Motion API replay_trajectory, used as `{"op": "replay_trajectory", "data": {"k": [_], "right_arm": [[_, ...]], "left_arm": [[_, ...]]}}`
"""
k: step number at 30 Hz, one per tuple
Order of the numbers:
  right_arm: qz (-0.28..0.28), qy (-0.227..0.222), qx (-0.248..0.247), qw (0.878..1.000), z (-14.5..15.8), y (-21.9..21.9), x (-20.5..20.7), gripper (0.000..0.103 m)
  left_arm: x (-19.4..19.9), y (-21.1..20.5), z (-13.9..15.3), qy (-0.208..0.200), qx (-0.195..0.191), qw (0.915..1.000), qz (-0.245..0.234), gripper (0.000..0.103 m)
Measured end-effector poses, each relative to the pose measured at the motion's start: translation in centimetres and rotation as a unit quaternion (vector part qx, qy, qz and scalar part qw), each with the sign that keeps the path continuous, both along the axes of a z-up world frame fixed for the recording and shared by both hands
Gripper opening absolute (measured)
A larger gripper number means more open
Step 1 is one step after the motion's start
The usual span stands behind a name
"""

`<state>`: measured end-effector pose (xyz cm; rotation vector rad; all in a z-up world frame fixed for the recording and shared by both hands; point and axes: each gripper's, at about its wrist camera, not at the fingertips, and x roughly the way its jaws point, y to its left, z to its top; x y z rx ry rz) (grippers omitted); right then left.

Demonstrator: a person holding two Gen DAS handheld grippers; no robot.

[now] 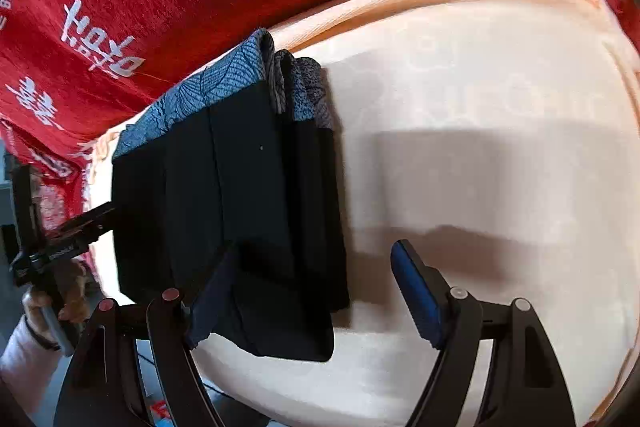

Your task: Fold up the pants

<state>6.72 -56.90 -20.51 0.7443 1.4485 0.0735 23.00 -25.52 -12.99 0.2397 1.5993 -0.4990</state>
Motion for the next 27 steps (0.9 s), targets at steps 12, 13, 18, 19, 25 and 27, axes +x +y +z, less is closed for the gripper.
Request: {"op": "replay_trajectory", "data": {"k": [12,13,18,19,25,27], "right_arm": [[0.000,-0.029,0.141,0.990,-3.6,-1.6,0.6,0.081],[0.001,-0.032,0.153,0.988,-3.9,-1.5,0.9,0.081],[0.026,-0.052,0.186,0.981,-4.9,-0.8,2.7,0.083],[0.028,-0.056,0.190,0.980,-4.9,-0.6,3.0,0.083],[-0.004,-0.050,0.215,0.975,-5.6,-1.1,3.0,0.079],[-0.010,-0.045,0.211,0.976,-5.3,-0.9,2.8,0.076]], "left_arm": [[1.4,1.2,-3.5,0.098,-0.107,0.9894,0.004,0.092],[1.5,0.8,-3.7,0.101,-0.113,0.9885,0.000,0.092],[1.4,-0.9,-4.8,0.098,-0.123,0.9875,-0.013,0.099],[1.4,-1.3,-5.0,0.098,-0.127,0.9870,-0.015,0.100],[1.2,-1.0,-5.4,0.098,-0.127,0.9870,0.015,0.103],[0.9,-0.9,-5.1,0.094,-0.122,0.9879,0.021,0.101]]}}
